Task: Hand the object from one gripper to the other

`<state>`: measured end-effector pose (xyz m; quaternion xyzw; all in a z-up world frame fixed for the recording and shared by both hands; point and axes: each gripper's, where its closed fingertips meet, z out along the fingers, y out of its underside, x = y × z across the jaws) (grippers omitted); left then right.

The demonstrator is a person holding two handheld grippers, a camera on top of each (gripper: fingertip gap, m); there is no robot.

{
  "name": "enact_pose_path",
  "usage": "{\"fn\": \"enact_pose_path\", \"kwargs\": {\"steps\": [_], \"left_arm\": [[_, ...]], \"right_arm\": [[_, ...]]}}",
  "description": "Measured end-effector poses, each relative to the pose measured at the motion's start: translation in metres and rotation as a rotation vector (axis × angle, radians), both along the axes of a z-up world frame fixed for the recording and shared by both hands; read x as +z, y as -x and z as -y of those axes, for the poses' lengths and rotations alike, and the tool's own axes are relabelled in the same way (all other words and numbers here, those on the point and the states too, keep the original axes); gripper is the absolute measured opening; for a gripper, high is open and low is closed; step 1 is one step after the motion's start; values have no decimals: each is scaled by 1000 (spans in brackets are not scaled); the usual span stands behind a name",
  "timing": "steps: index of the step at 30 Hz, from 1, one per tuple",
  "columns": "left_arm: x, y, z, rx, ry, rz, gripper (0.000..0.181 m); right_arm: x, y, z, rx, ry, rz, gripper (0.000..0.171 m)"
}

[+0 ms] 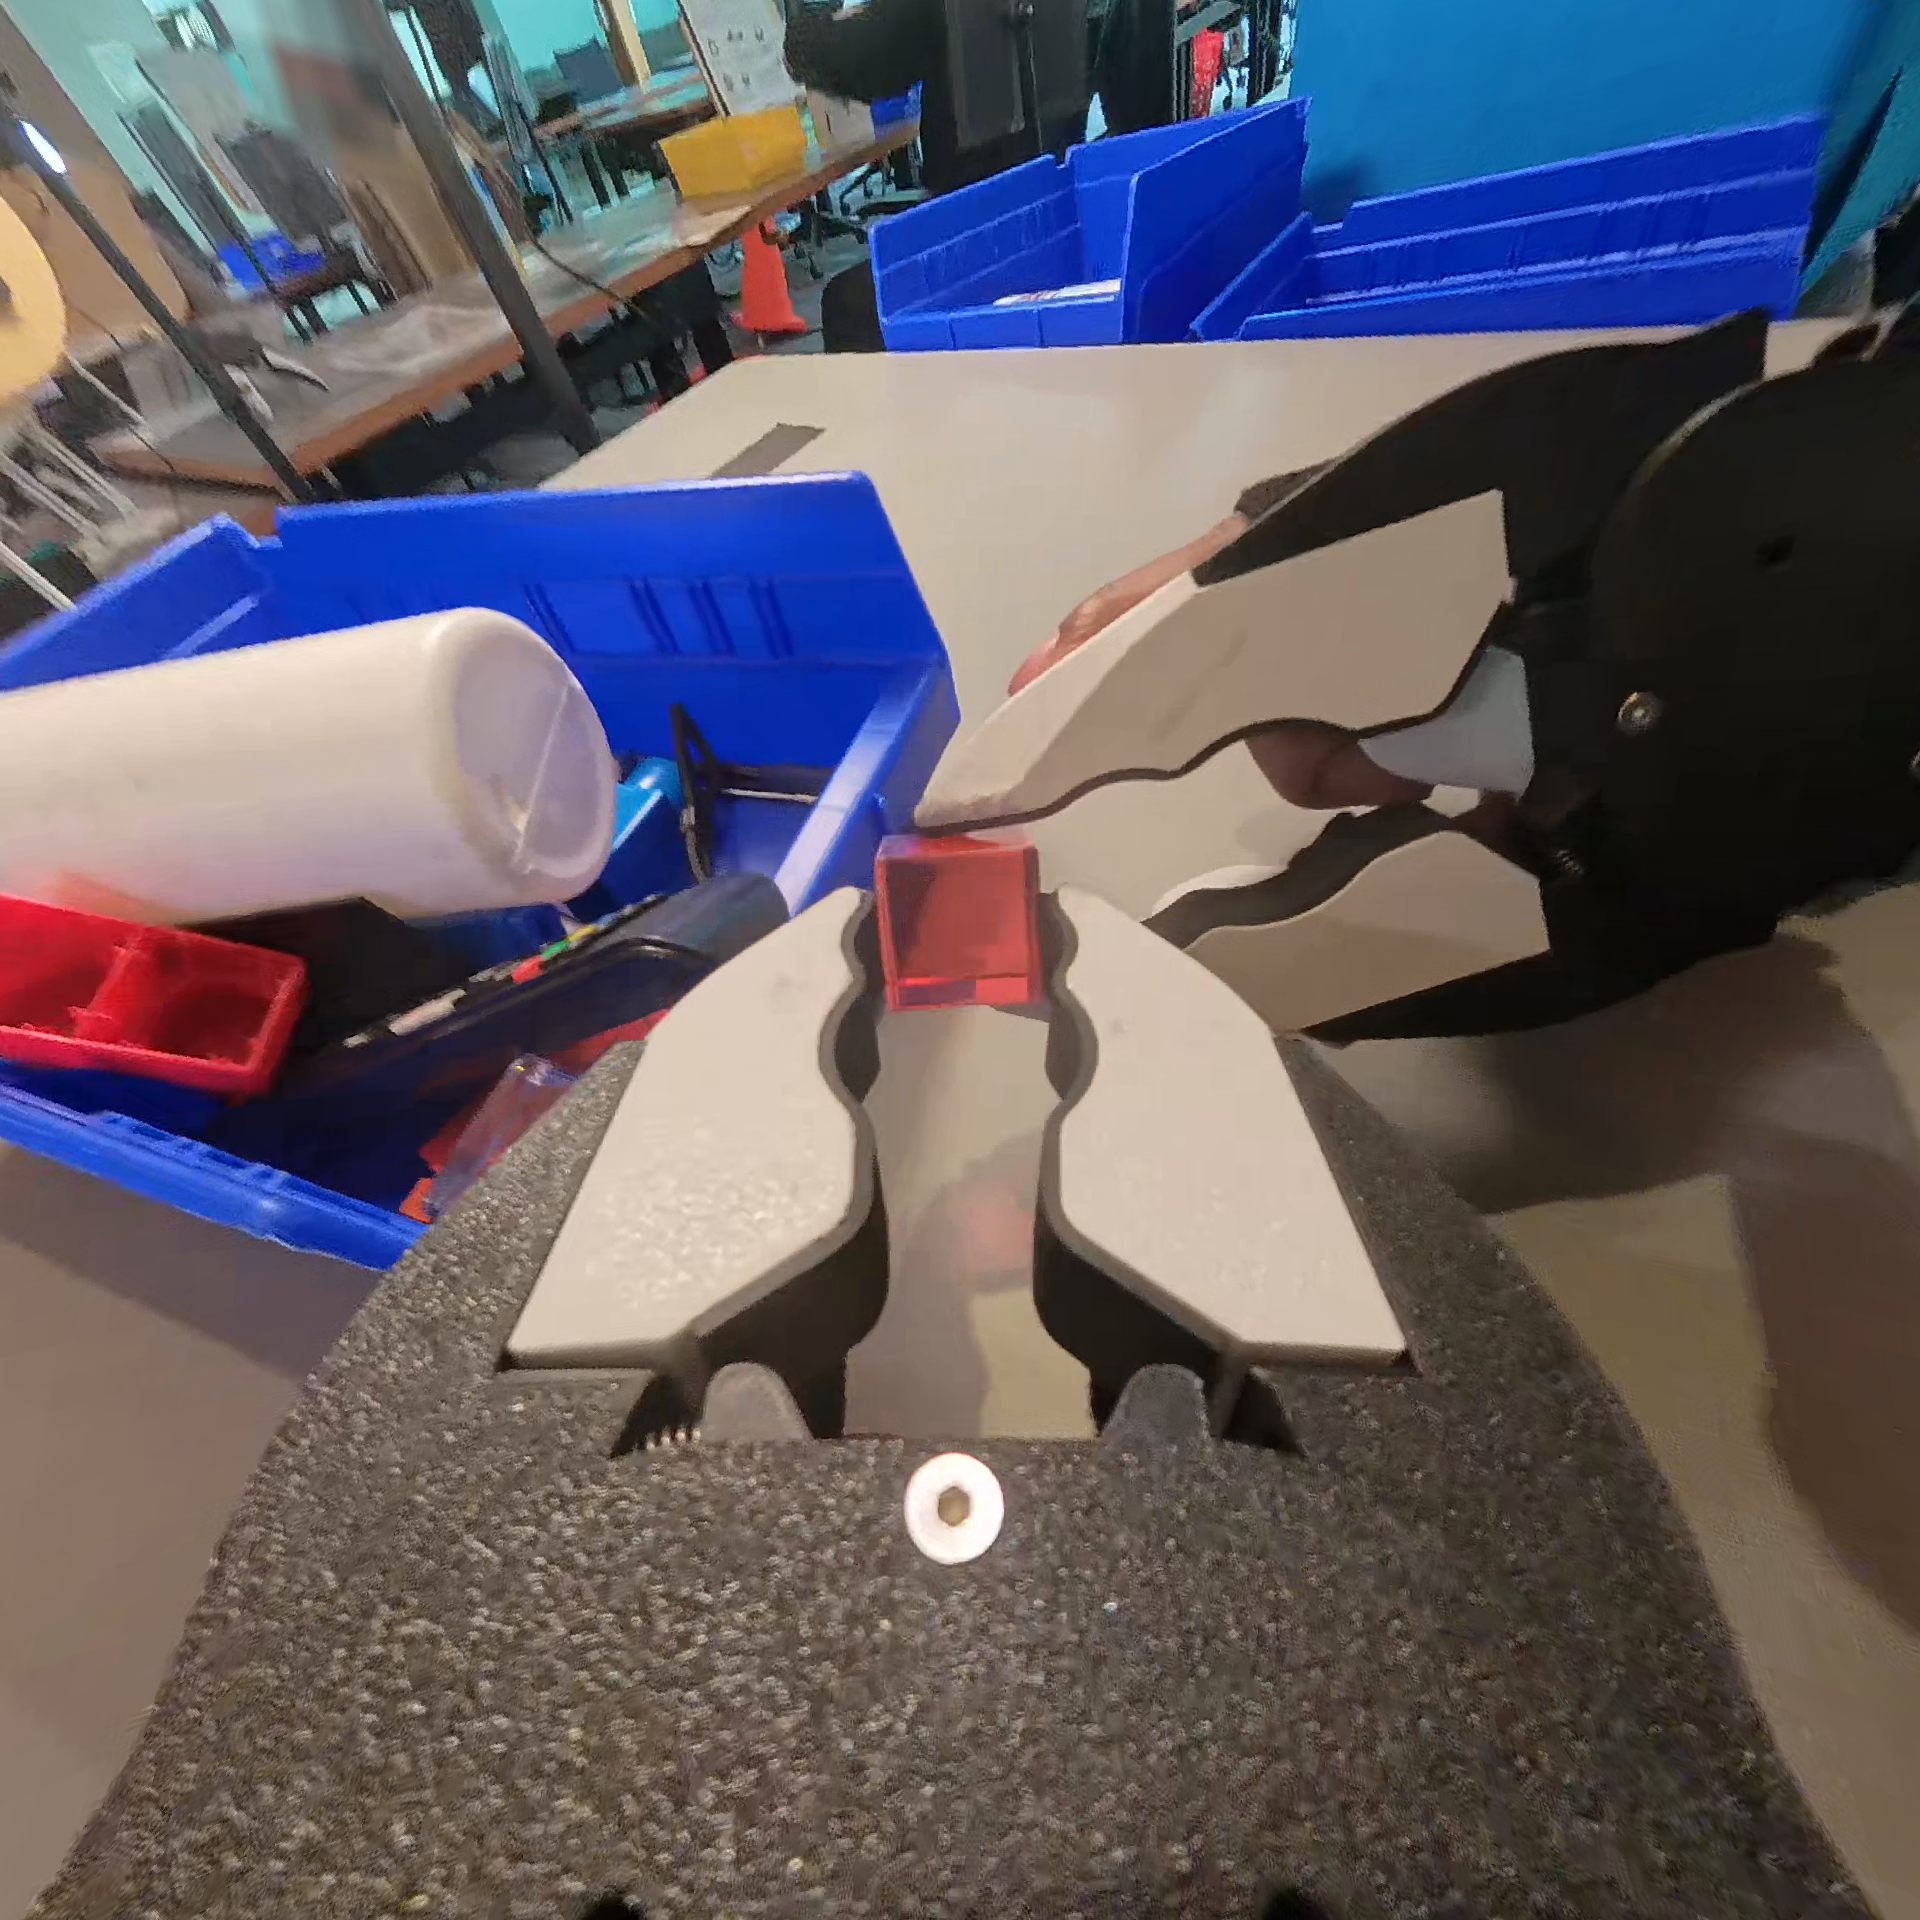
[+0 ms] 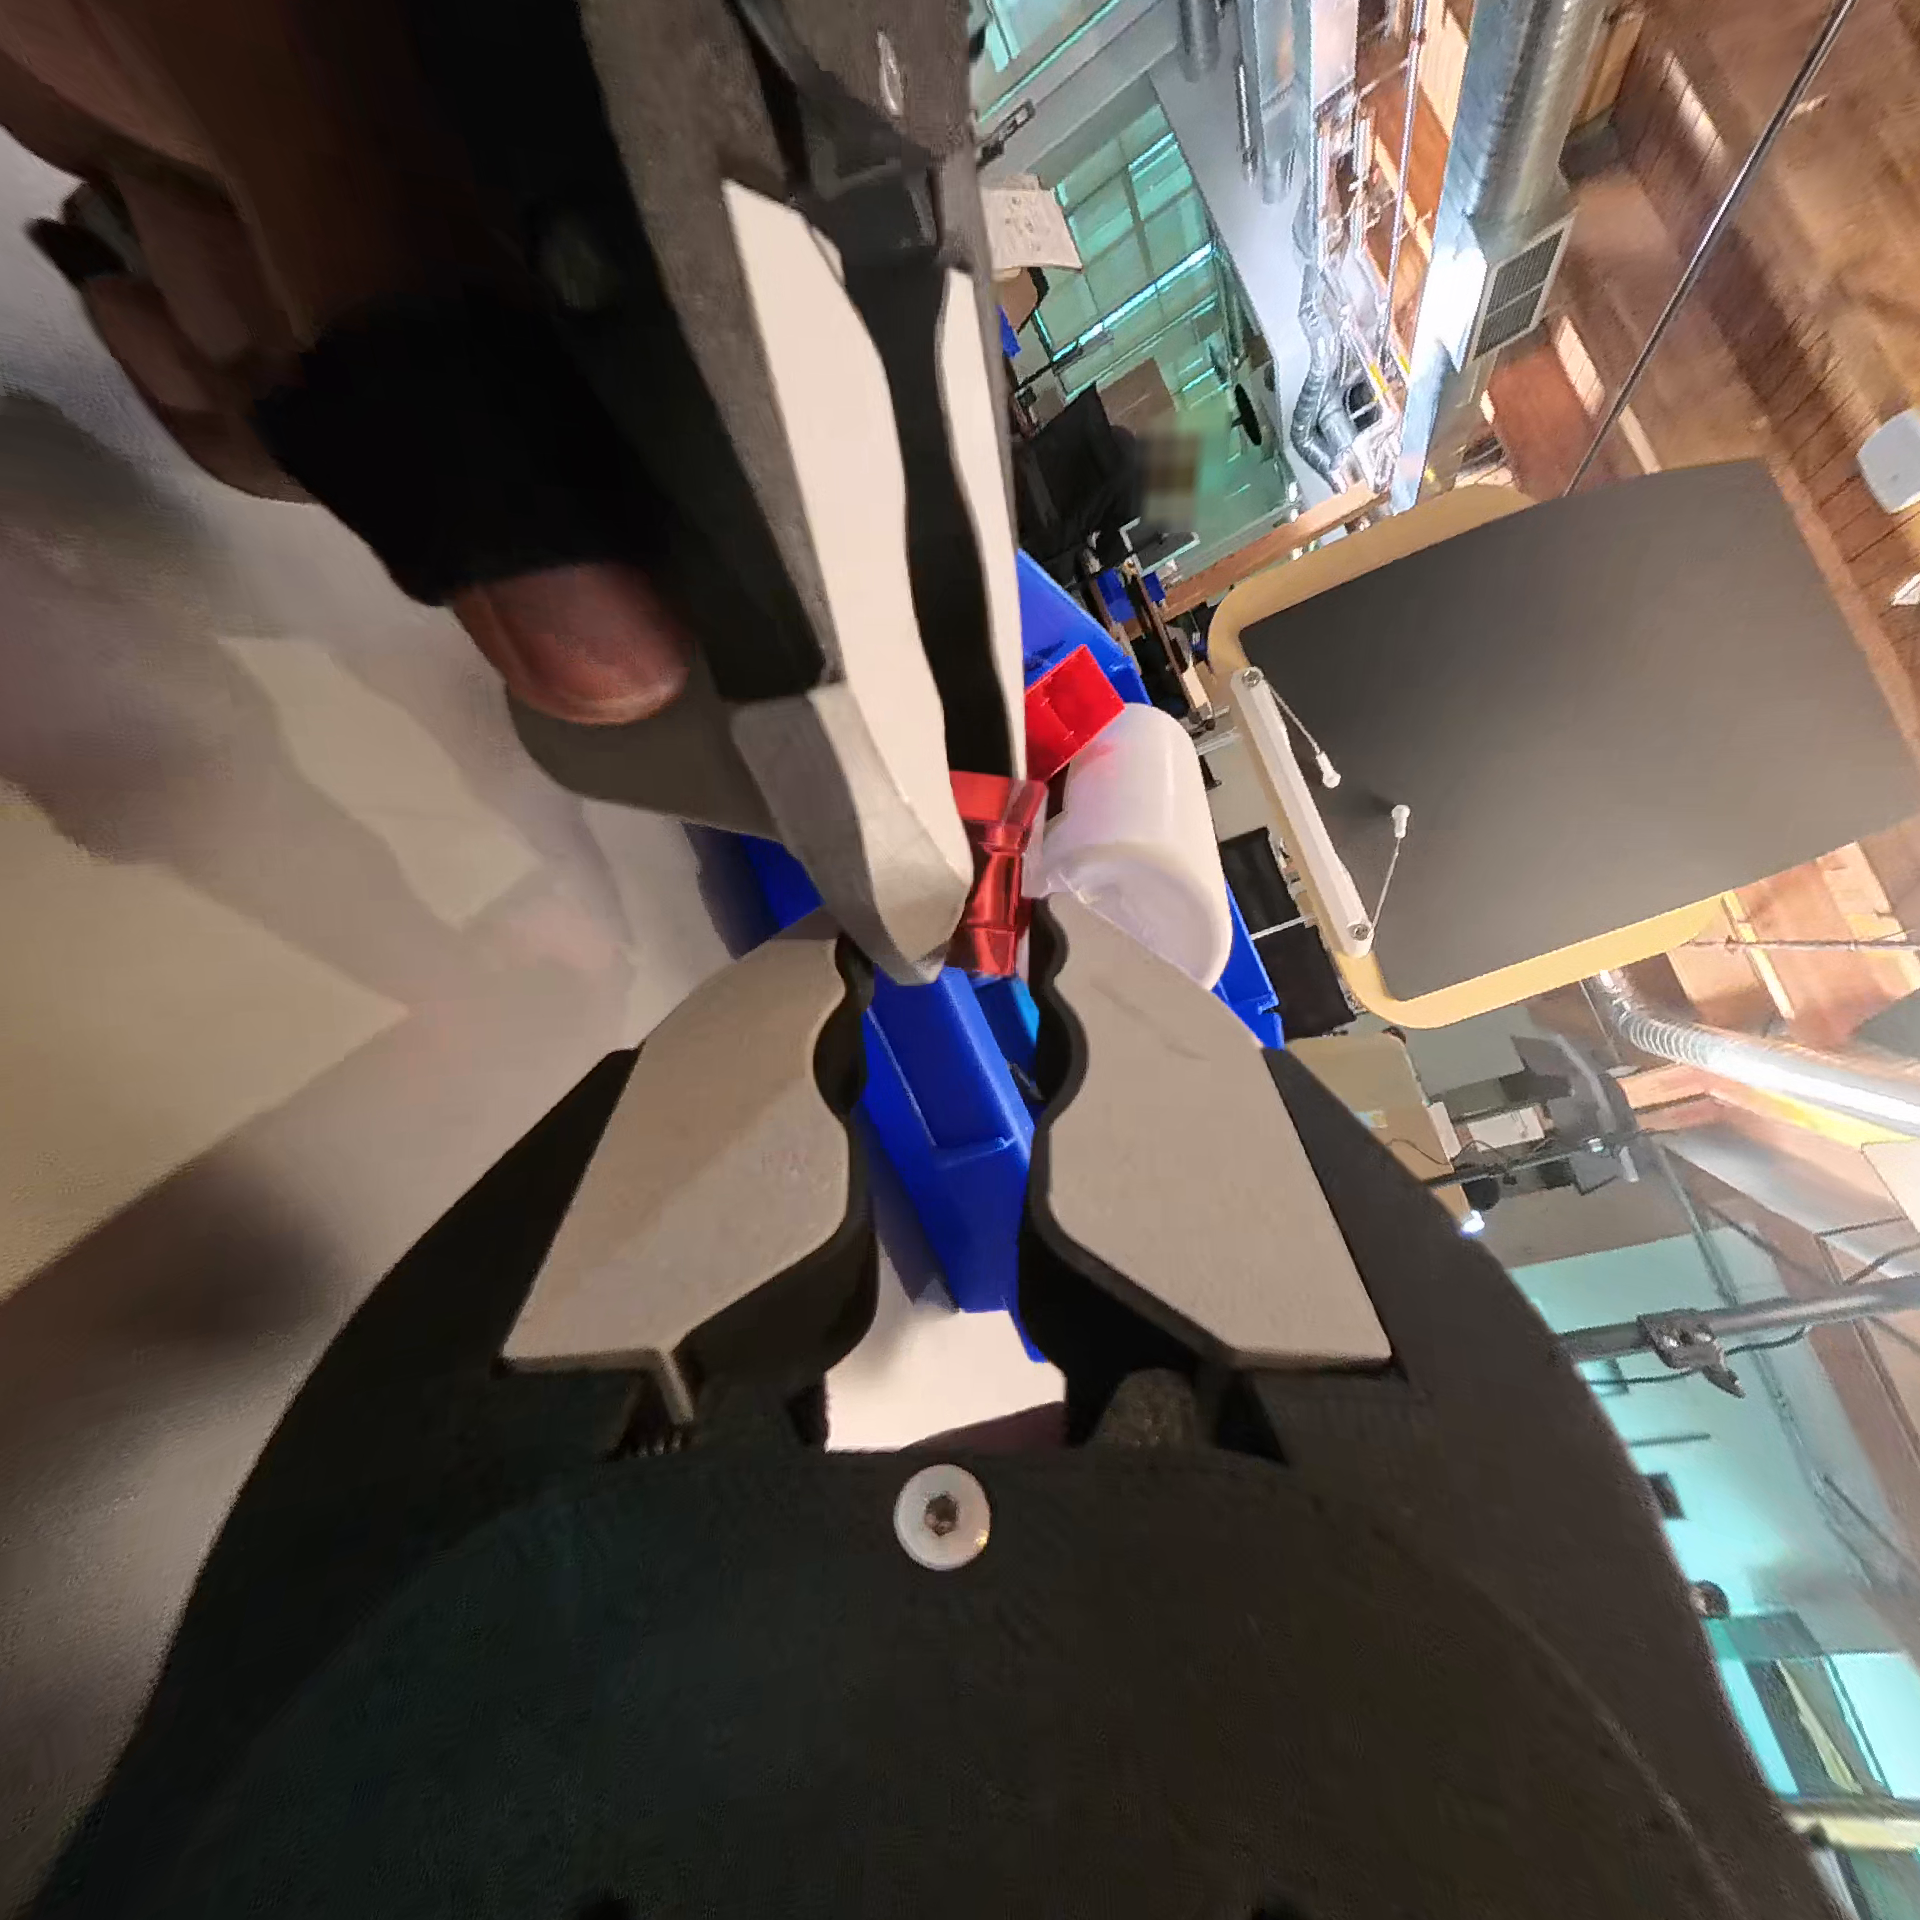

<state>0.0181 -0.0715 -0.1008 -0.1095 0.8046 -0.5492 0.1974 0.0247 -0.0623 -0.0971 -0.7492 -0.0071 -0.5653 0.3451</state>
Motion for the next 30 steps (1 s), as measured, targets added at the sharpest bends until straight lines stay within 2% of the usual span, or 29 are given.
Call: {"fn": "enact_pose_path", "kwargs": {"steps": [3, 5, 10, 14, 21, 23, 26, 28, 30], "left_arm": [[3, 3, 0, -33, -41, 120, 29], [3, 5, 0, -60, -38, 111, 29], [-3, 21, 0, -253, 34, -195, 29], [-20, 33, -8, -363, -51, -353, 29], [-35, 61, -9, -490, -179, -429, 29], [-39, 67, -9, -512, -206, -433, 29], [-40, 66, -8, -509, -205, -391, 29], [-33, 56, -5, -472, -159, -297, 33], [-24, 46, -4, -444, -114, -159, 42]], "right_arm": [[1, 5, 2, 57, 40, 38, 30], [3, 9, 5, 105, 71, 90, 30], [8, 24, 13, 254, 128, 199, 39], [2, 33, 12, 322, 221, 241, 49], [-26, 50, -11, 409, 423, 328, 63], [-29, 53, -17, 428, 434, 341, 60], [-31, 53, -20, 434, 418, 322, 34], [-29, 44, -18, 388, 358, 260, 32], [-23, 34, -14, 343, 228, 119, 31]]}}
